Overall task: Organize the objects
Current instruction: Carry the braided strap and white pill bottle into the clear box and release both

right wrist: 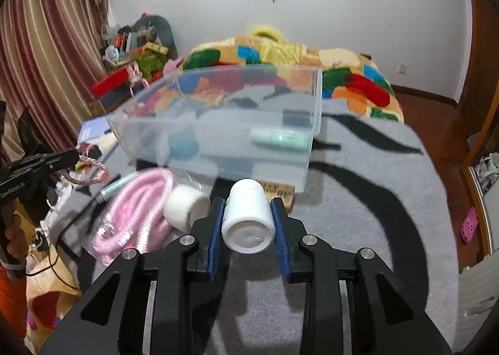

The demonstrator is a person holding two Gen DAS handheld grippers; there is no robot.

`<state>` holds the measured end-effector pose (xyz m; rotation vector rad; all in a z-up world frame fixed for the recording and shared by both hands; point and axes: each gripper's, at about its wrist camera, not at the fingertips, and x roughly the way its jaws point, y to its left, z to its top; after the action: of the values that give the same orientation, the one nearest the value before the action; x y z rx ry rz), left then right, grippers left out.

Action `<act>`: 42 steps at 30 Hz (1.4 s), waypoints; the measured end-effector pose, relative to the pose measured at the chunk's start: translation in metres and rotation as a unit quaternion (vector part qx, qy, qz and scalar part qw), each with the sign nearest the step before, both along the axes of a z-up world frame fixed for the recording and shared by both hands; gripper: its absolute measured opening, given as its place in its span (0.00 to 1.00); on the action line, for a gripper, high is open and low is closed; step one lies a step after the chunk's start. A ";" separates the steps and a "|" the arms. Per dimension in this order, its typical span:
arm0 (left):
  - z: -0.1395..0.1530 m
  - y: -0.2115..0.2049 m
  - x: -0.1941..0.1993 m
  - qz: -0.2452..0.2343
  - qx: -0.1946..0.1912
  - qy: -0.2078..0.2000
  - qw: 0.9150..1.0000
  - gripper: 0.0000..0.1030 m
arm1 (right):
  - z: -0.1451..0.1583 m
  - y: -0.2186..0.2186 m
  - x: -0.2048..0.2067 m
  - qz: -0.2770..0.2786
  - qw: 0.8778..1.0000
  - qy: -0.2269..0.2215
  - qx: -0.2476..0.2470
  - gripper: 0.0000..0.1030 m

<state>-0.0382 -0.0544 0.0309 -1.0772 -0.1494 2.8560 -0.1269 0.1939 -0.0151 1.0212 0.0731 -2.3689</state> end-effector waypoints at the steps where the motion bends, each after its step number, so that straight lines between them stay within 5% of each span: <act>1: 0.003 0.000 -0.001 0.000 0.000 0.004 1.000 0.05 | 0.006 0.001 0.001 -0.001 1.000 0.007 -0.005 0.26; 17: 0.052 -0.003 -0.049 -0.004 0.031 0.060 0.998 0.05 | 0.060 -0.024 -0.030 0.006 0.998 0.051 -0.038 0.26; 23: 0.032 -0.009 -0.084 0.008 0.050 0.035 0.998 0.05 | 0.048 -0.049 -0.061 0.017 1.000 0.022 -0.015 0.26; 30: 0.004 0.008 -0.111 0.017 0.008 0.006 1.000 0.05 | 0.019 -0.073 -0.093 0.022 0.999 -0.021 0.020 0.26; 37: -0.011 0.021 -0.118 0.007 -0.010 -0.022 1.000 0.05 | 0.010 -0.087 -0.089 0.037 0.998 -0.018 0.052 0.26; 42: -0.009 0.026 -0.110 -0.006 -0.004 -0.028 1.000 0.17 | 0.016 -0.082 -0.077 0.038 0.997 -0.001 0.064 0.34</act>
<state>-0.1482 -0.0286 0.0216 -1.1560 -0.1341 2.8189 -0.2042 0.1116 0.0009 1.0621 0.2622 -2.3189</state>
